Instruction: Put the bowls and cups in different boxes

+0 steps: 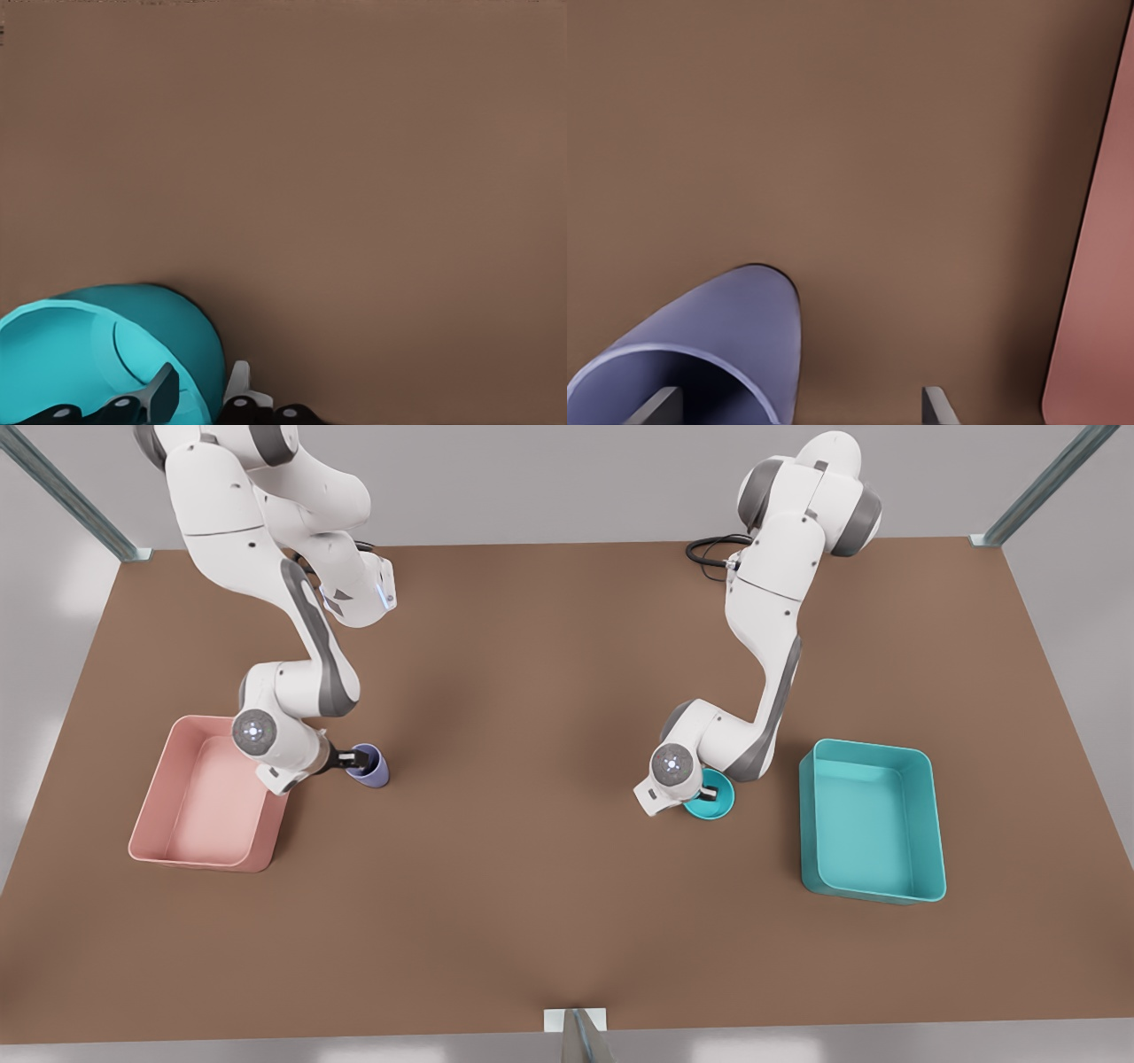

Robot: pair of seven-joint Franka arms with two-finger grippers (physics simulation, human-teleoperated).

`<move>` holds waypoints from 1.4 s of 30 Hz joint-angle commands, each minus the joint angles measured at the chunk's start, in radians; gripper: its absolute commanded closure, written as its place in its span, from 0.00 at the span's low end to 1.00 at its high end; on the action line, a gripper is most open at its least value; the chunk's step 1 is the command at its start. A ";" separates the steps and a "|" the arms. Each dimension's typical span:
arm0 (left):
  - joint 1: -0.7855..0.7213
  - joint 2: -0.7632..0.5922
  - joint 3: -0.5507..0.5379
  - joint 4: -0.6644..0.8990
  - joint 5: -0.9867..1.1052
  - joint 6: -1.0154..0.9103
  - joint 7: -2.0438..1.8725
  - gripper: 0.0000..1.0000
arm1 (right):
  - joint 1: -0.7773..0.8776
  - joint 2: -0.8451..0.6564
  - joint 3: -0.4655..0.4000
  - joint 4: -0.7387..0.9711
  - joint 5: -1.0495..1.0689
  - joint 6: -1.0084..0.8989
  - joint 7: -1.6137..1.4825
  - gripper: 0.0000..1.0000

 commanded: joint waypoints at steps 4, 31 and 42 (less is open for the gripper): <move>0.003 -0.029 0.000 0.007 0.000 -0.020 -0.067 0.79 | -0.001 0.057 0.000 0.003 0.002 0.057 0.010 0.00; 0.588 -0.026 0.008 0.065 0.003 -0.009 0.123 0.79 | -0.284 0.046 -0.021 0.468 -0.104 -0.234 -0.665 0.79; 0.503 -0.200 0.000 0.239 -0.004 -0.438 0.126 0.00 | -0.466 0.328 -0.044 0.563 -0.087 -0.185 -0.669 0.79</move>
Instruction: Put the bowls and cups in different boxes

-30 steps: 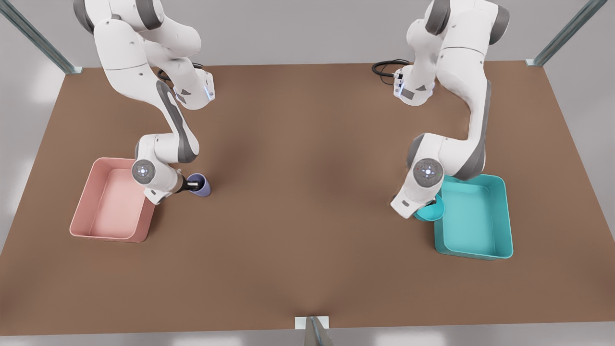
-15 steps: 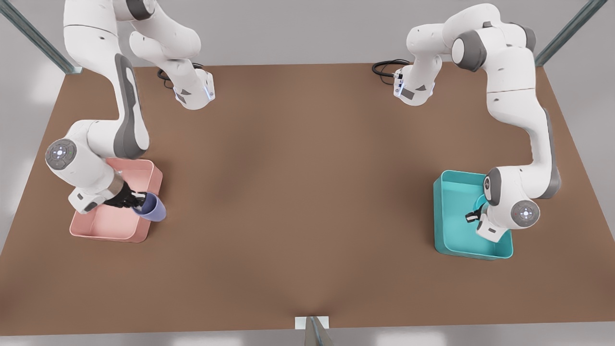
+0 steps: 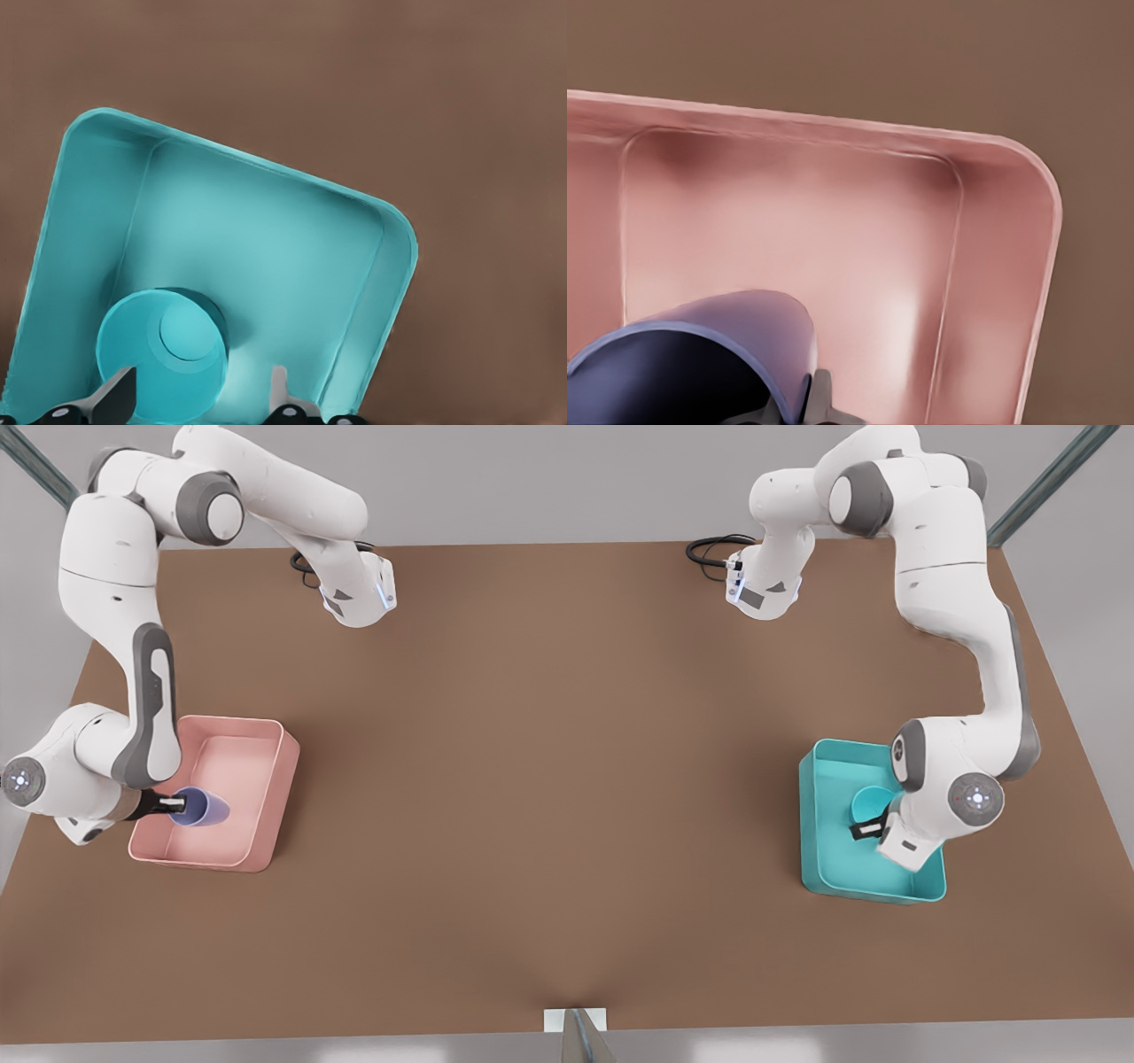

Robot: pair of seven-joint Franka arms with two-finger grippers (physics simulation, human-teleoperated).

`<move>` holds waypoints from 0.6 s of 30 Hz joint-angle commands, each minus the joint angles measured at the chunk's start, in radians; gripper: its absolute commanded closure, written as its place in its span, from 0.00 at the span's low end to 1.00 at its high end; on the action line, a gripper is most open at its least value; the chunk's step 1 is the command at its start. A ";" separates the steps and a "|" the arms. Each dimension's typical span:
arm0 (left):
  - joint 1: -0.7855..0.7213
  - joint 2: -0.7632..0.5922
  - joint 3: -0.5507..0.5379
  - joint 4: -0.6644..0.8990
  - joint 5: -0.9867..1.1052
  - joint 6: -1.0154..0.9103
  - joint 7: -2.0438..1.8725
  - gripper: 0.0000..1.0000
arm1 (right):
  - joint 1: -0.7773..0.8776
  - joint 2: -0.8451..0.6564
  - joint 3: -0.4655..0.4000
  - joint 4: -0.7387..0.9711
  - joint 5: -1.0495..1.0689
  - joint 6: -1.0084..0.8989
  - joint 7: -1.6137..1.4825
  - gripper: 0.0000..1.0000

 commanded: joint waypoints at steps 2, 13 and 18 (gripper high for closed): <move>-0.060 -0.122 -0.074 0.089 -0.025 -0.394 0.114 0.00 | -0.008 0.031 0.000 0.007 -0.001 0.041 -0.213 0.79; -0.120 -0.198 -0.080 0.241 -0.098 -0.714 0.157 0.00 | -0.008 0.022 0.006 0.001 -0.002 0.012 -0.238 0.00; -0.120 -0.204 -0.080 0.241 -0.088 -0.722 0.159 0.00 | 0.000 -0.082 0.011 0.007 -0.002 -0.134 -0.255 0.00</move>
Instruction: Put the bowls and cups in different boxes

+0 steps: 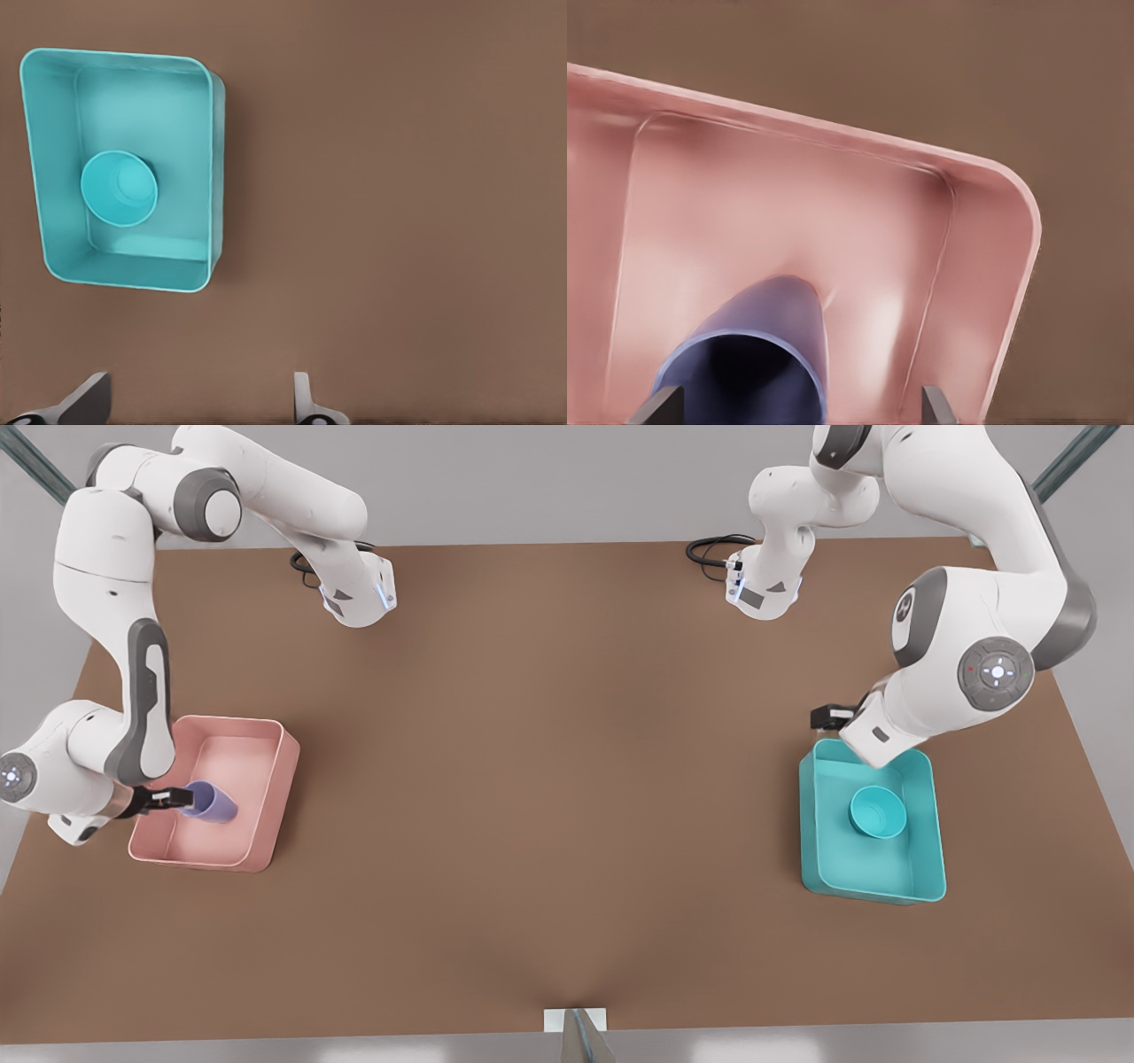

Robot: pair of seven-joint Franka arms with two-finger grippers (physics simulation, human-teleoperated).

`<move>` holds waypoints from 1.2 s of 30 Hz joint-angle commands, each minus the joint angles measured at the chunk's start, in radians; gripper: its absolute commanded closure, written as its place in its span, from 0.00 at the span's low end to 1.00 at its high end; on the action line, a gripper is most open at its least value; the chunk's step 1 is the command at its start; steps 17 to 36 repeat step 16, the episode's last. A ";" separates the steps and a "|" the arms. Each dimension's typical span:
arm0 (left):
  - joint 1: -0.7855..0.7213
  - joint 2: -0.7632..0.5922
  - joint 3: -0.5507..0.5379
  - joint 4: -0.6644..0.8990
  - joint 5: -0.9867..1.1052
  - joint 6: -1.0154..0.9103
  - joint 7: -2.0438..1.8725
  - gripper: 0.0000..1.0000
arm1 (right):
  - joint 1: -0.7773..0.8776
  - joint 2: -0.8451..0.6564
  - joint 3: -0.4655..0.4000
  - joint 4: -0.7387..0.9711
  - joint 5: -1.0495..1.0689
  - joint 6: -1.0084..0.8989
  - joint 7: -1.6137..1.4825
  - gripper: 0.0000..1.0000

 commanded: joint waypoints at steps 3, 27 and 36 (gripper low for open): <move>0.000 -0.003 -0.002 0.001 0.011 -0.084 0.056 0.00 | 0.035 -0.077 0.073 0.161 0.090 -0.262 -0.088 0.00; 0.000 -0.003 0.001 0.002 0.011 -0.079 0.056 0.00 | 0.288 -0.385 0.086 0.203 -0.039 -0.604 0.585 0.00; 0.000 -0.003 0.001 0.002 0.011 -0.079 0.056 0.00 | 0.288 -0.385 0.086 0.203 -0.039 -0.604 0.585 0.00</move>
